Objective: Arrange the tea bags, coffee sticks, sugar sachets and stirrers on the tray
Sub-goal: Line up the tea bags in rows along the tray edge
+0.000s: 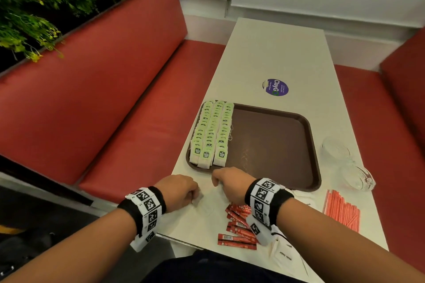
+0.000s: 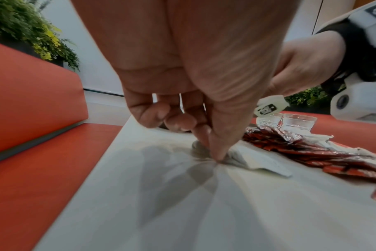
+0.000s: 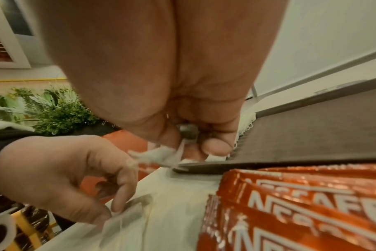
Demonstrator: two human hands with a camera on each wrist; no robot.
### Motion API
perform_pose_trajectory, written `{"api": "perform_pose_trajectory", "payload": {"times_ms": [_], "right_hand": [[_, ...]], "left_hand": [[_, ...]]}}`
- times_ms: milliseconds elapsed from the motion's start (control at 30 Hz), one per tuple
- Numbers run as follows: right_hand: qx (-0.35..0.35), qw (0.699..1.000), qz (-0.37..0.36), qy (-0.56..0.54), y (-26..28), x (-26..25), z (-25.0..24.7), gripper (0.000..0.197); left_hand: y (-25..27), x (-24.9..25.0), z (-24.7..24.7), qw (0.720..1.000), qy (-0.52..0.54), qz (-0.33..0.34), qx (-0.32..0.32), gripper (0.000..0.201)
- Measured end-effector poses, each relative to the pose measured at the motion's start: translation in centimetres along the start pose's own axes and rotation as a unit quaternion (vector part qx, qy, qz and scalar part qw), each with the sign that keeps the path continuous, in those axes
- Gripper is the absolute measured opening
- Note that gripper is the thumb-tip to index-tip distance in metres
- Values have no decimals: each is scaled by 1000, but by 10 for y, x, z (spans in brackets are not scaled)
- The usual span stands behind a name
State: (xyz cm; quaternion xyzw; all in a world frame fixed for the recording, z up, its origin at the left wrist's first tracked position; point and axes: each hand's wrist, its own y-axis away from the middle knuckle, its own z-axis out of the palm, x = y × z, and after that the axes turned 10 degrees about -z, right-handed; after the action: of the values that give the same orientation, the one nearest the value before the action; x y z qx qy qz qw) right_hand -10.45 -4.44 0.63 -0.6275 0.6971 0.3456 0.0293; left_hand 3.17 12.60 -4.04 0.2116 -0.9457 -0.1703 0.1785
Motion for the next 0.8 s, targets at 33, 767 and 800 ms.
{"api": "perform_pose_trajectory", "payload": {"times_ms": [33, 767, 800], "right_hand": [[1, 1000, 4, -2, 1, 1, 1, 43], [62, 997, -44, 9, 22, 33, -3, 41], [74, 996, -56, 1, 24, 35, -4, 41]], "left_hand": [[0, 2, 0, 1000, 4, 4, 4, 13], [-20, 33, -20, 991, 135, -15, -13, 14], [-21, 37, -24, 985, 174, -13, -9, 17]]}}
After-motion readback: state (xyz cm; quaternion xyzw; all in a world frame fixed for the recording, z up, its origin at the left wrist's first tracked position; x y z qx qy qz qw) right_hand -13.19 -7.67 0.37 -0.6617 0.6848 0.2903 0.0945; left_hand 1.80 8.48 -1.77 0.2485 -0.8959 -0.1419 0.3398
